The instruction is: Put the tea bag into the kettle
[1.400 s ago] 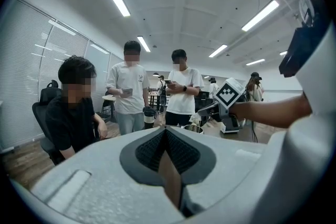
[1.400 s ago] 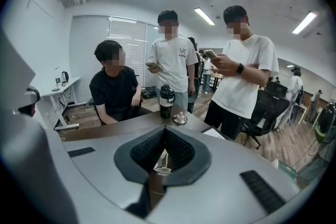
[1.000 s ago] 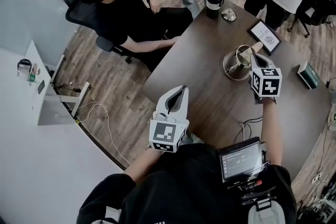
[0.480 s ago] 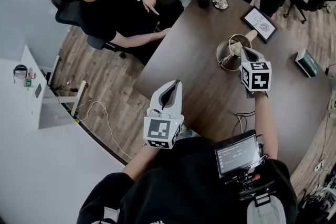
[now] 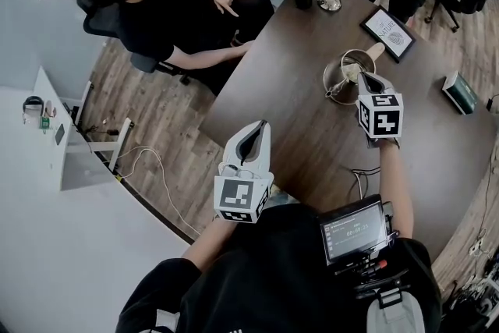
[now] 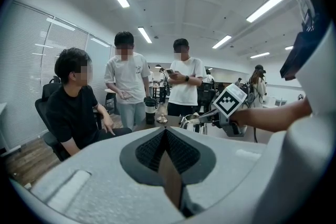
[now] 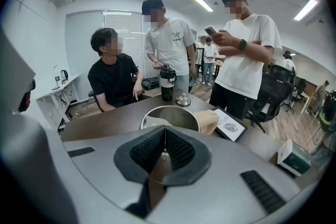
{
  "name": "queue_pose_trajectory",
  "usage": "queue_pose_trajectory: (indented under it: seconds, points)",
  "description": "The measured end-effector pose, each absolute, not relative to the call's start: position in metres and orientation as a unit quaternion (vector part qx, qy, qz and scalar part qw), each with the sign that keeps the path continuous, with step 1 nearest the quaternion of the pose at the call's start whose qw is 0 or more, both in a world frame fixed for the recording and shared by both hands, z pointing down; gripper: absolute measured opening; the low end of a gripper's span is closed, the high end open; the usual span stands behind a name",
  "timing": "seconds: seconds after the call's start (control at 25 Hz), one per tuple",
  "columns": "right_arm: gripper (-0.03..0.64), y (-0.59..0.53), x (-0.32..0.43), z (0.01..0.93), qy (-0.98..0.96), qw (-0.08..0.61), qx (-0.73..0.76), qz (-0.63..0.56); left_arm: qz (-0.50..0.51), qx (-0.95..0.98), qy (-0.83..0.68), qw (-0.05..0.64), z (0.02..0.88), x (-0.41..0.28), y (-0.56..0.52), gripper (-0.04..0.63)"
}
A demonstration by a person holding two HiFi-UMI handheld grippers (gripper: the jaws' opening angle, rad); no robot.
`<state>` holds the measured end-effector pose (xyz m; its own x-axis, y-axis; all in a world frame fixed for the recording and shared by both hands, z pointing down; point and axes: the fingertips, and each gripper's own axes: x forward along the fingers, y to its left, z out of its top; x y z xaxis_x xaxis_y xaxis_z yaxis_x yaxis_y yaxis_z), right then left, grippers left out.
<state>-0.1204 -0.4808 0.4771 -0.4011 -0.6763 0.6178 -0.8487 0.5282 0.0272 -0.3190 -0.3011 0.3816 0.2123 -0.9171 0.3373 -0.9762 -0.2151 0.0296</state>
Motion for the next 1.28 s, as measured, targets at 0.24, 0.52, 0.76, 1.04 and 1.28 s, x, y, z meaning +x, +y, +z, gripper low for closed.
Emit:
queue_pose_trajectory:
  seconds: [0.24,0.52,0.76,1.04,1.28]
  points:
    - [0.008,-0.481,-0.120,0.479,-0.822,0.304,0.464,0.126,0.127,0.767,-0.617,0.120,0.382,-0.317,-0.303,0.003]
    - [0.009,-0.479,-0.120,0.478,-0.821,0.305,0.468,0.122,0.129,0.770,-0.613,0.119,0.381,-0.317,-0.302,0.002]
    - [0.034,-0.480,-0.121,0.477,-0.822,0.305,0.468,0.114,0.128,0.769,-0.614,0.119,0.380,-0.317,-0.301,0.002]
    - [0.085,-0.480,-0.122,0.478,-0.825,0.305,0.462,0.115,0.126,0.771,-0.613,0.119,0.381,-0.315,-0.303,0.002]
    - [0.121,-0.471,-0.124,0.465,-0.824,0.309,0.466,0.094,0.116,0.775,-0.611,0.116,0.376,-0.323,-0.303,0.002]
